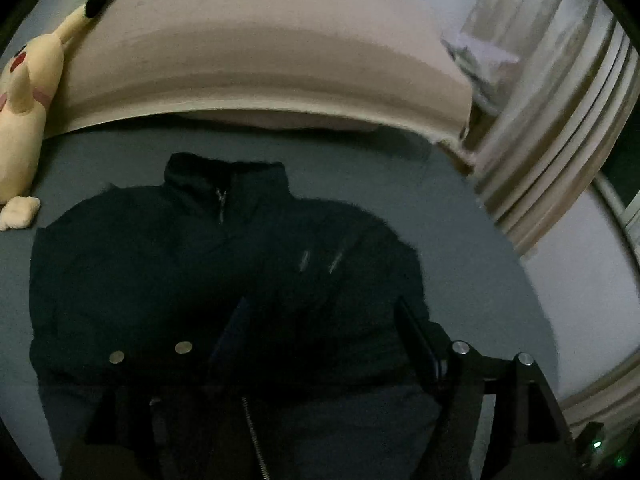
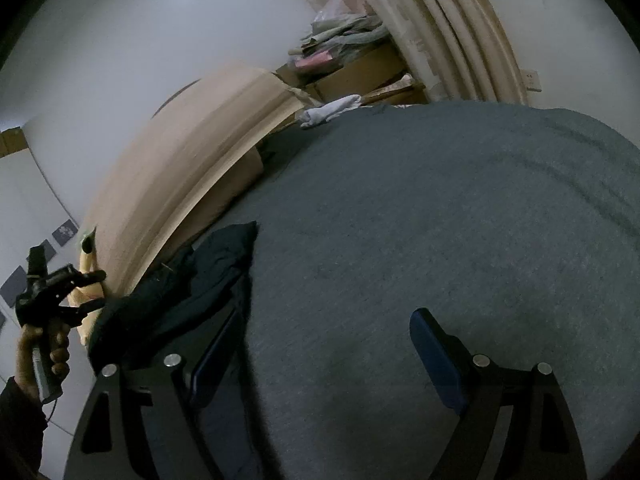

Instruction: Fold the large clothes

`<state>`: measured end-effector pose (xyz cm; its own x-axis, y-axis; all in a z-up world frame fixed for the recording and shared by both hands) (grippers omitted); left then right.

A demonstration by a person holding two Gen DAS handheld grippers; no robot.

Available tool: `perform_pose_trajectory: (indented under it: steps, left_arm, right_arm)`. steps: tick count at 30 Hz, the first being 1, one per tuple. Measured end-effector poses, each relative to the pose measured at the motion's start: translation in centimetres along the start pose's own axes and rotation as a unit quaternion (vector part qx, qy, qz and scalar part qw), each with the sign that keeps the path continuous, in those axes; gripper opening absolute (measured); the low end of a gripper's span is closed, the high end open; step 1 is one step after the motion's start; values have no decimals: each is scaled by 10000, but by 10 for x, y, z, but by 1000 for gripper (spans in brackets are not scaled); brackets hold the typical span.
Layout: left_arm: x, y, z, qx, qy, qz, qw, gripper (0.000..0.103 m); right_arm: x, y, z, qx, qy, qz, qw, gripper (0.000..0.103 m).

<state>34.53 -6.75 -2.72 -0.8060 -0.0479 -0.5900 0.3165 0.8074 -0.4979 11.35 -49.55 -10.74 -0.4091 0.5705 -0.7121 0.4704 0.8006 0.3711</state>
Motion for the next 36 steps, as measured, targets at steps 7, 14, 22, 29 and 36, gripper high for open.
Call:
perform_pose_trajectory:
  steps: [7,14,22,29,36]
  left_arm:
    - [1,18,-58,220,-599,-255,9976,76]
    - [52,111,-117,-1128,-1315,-618,9829,76]
    - [110,212,-148,-1812,-1412,-1682,9586,76]
    - [134,241,-166,-1868,-1501,-1926,9516,76]
    - [140,247,-166,-1766,-1547,-1917,9529,76]
  right_arm:
    - [-19,37,-7,-374,67,-375,9986,88]
    - [-43,135,46,-2158,1512,62,9646,88]
    - [-13,242,178,-2293,2882,688,9272,87]
    - [-6,263,231,-1671,2986,948,9348,84]
    - [0,256,231,-1338,2927,1229,9388,84]
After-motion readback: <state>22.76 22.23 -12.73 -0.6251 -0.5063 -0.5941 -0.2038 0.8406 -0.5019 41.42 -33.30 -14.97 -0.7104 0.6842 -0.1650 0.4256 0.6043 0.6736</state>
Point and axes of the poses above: each gripper's, at about its wrist camera, not at the fingertips, and z roughly the way its jaws point, y to its left, x to its underside, the point moved 2 cm from there along z, roughly the way its jaws point, and after that the axes turned 10 degrees about x, right-handed, at the moved point
